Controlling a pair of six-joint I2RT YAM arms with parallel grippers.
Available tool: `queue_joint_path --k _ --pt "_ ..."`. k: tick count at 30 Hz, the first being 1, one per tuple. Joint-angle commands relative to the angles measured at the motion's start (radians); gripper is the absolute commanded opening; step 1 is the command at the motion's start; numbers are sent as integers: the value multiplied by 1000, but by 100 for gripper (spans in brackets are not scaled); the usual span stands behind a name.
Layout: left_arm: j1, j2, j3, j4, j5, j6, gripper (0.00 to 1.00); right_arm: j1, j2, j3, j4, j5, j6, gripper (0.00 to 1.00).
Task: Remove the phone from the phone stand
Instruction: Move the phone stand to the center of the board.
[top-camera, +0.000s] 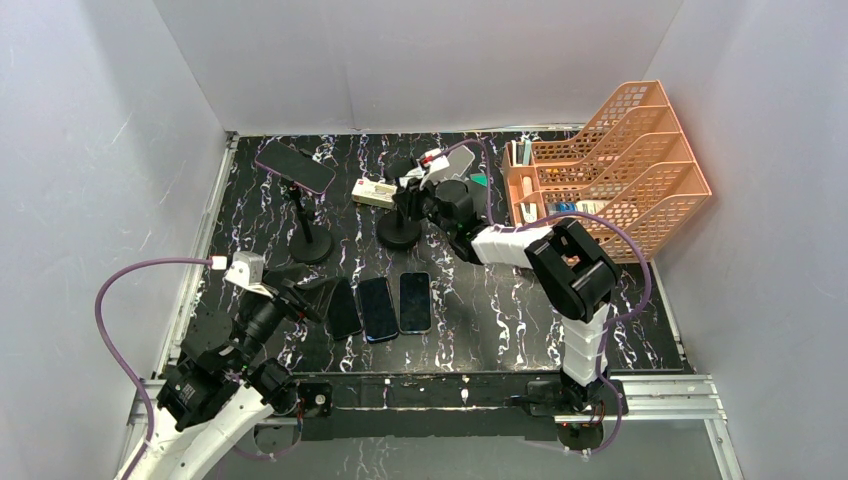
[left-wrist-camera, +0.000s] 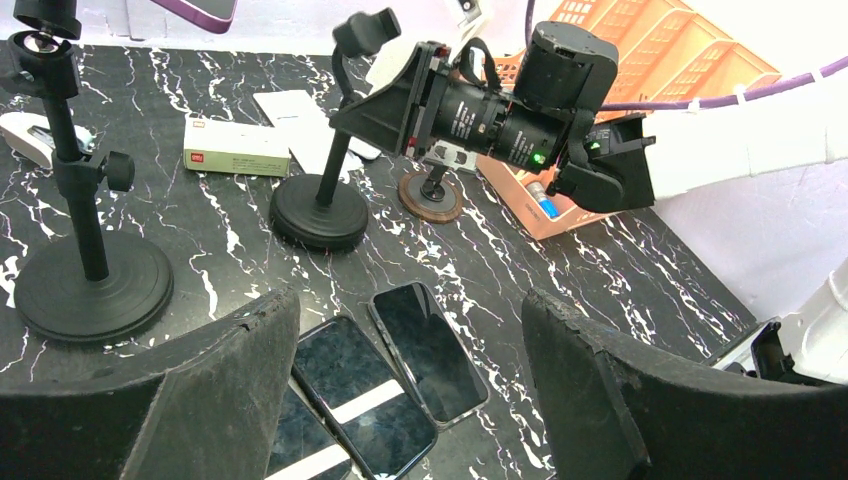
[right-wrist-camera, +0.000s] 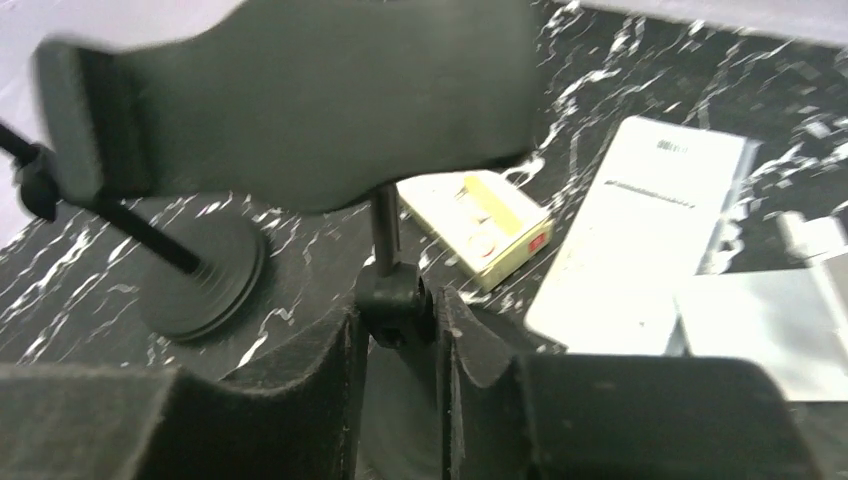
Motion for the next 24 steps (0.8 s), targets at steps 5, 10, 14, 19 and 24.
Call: queue_joint_path --k 5,10,14,19,24 --pt "4 10 -3 7 -5 10 79 0 -33 28 45 55 -68 11" --pt "4 8 -3 7 -6 10 79 -1 -72 35 23 78 -111 5" --pt "3 7 -3 7 -6 10 79 -1 -80 39 -17 154 -179 2" --pt "3 9 -3 6 -7 9 79 -3 -102 23 -61 252 -242 1" --pt "4 10 -3 8 -8 9 79 -4 -148 -39 -53 270 -250 1"
